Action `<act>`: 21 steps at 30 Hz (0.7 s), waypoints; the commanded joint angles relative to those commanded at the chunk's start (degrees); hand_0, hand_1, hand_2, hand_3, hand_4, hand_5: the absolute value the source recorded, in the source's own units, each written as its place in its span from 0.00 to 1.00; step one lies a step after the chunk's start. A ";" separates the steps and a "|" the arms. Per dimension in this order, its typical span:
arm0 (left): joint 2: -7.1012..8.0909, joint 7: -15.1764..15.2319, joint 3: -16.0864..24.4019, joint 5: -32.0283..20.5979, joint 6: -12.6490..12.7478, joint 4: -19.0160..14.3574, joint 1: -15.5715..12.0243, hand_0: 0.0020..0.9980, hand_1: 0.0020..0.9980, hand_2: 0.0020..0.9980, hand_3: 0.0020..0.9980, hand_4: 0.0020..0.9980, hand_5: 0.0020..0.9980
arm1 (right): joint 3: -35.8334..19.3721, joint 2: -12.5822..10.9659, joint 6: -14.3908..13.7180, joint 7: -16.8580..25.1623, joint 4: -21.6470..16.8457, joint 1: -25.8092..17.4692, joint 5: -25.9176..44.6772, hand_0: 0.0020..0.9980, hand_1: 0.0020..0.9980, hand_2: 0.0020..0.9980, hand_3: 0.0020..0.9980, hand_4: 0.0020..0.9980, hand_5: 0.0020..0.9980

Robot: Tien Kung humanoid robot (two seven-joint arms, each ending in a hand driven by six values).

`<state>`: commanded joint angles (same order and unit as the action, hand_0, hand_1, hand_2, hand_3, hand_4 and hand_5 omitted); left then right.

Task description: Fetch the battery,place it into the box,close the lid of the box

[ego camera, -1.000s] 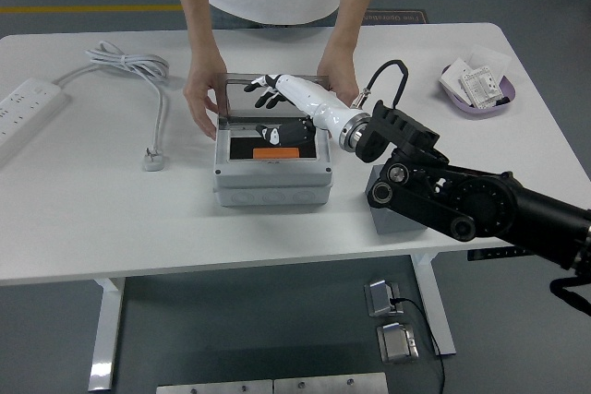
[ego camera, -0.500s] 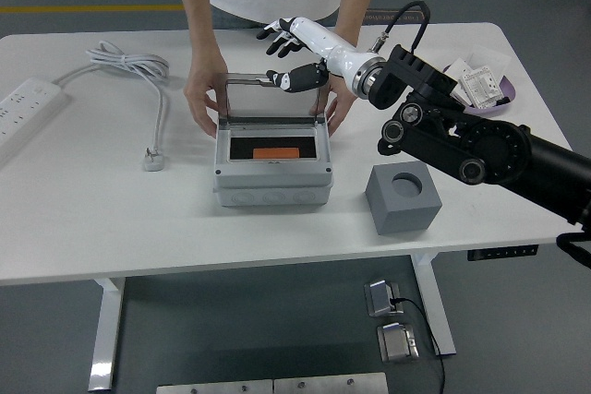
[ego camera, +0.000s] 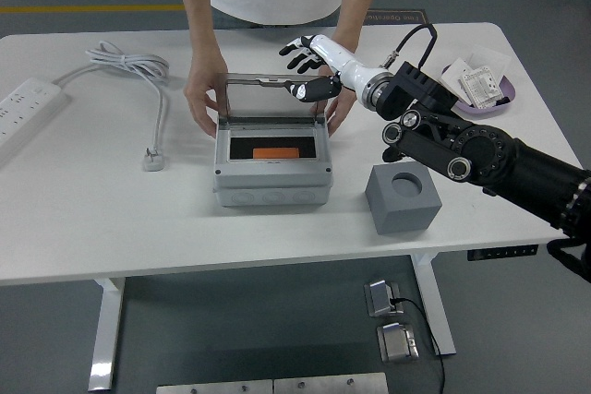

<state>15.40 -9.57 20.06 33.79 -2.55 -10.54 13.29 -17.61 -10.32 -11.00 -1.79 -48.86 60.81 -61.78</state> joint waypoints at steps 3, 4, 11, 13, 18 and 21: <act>-0.01 0.17 -0.37 -0.38 0.07 -0.02 0.06 0.60 0.69 0.54 0.59 0.49 0.18 | 0.06 -0.01 -0.07 -0.01 -0.38 -0.23 -0.10 0.78 0.67 0.70 0.77 0.67 0.08; -0.03 0.24 -0.55 -0.57 0.09 -0.03 0.09 0.60 0.69 0.54 0.59 0.49 0.18 | 0.12 -0.07 -0.10 -0.09 -0.74 -0.38 -0.25 0.78 0.67 0.70 0.77 0.67 0.08; 0.00 0.66 -1.86 -2.18 0.20 -0.11 -0.09 0.59 0.69 0.54 0.59 0.49 0.17 | 1.15 -2.34 -0.33 -1.23 -5.81 -1.74 -1.96 0.79 0.70 0.72 0.78 0.67 0.09; 0.11 0.79 -2.19 -2.70 0.26 -0.11 -0.28 0.59 0.69 0.54 0.59 0.49 0.17 | 1.41 -3.64 -0.32 -2.00 -8.07 -2.08 -2.89 0.79 0.70 0.72 0.78 0.67 0.09; 0.42 1.25 -3.41 -4.41 0.47 -0.14 -0.74 0.60 0.69 0.54 0.59 0.49 0.17 | 2.36 -6.56 0.00 -3.89 -13.57 -2.70 -4.79 0.77 0.69 0.71 0.78 0.67 0.09; 0.50 1.54 -4.25 -5.43 0.58 -0.15 -0.95 0.60 0.69 0.54 0.59 0.49 0.17 | 2.71 -8.13 0.24 -5.09 -16.99 -3.23 -6.08 0.77 0.69 0.71 0.78 0.67 0.09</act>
<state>15.90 -8.03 15.81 28.36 -1.96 -10.69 12.34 -14.90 -18.45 -10.76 -6.88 -65.86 57.57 -67.86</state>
